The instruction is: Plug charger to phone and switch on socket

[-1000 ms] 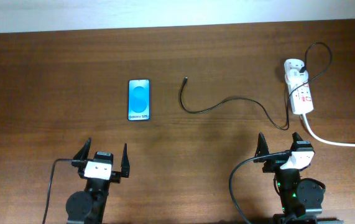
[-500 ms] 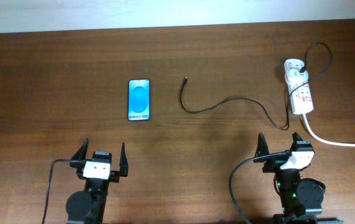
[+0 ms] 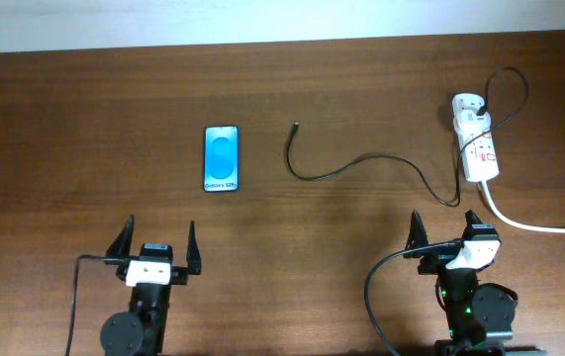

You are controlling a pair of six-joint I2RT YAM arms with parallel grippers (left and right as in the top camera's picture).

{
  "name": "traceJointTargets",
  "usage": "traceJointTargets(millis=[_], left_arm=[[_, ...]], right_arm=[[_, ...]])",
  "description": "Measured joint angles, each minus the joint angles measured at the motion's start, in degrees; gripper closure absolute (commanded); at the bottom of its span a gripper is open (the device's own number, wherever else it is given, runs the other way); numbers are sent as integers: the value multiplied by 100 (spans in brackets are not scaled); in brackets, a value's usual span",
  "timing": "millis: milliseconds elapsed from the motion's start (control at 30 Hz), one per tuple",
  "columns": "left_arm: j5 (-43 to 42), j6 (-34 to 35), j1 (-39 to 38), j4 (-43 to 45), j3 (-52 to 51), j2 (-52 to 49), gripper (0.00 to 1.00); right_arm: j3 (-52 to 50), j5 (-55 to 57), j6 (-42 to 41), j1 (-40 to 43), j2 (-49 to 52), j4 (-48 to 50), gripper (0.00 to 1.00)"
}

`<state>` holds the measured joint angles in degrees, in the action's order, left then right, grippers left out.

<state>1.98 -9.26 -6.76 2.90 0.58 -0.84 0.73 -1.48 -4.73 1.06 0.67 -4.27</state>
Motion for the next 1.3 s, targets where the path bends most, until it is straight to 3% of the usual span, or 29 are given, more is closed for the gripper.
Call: traceJointTargets(millis=[233, 400, 533, 633, 867, 967, 1133, 1300], left_arm=[[0, 0, 0, 85, 887, -824, 1], [-44, 0, 0, 87, 2229, -2564, 1], [-518, 4, 0, -98, 3493, -4586, 1], [-828, 28, 0, -966, 4771, -5978, 1], [-1554, 33, 4, -4048, 8286, -8898, 1], [-1574, 31, 4, -4360, 8546, -9079, 1], [-1659, 57, 4, -4124, 8548, -9079, 0], [-1659, 459, 4, -4079, 8813, -9160, 1]], right_arm=[[0, 0, 4, 0, -4, 0, 1], [0, 2, 2, 0, -17, 2, 2], [0, 2, 2, 0, -2, 0, 2], [0, 0, 0, 0, -7, 0, 2], [0, 2, 2, 0, -9, 0, 1], [0, 2, 2, 0, -9, 0, 2], [0, 2, 4, 0, -9, 0, 2], [0, 4, 2, 0, -9, 0, 2]])
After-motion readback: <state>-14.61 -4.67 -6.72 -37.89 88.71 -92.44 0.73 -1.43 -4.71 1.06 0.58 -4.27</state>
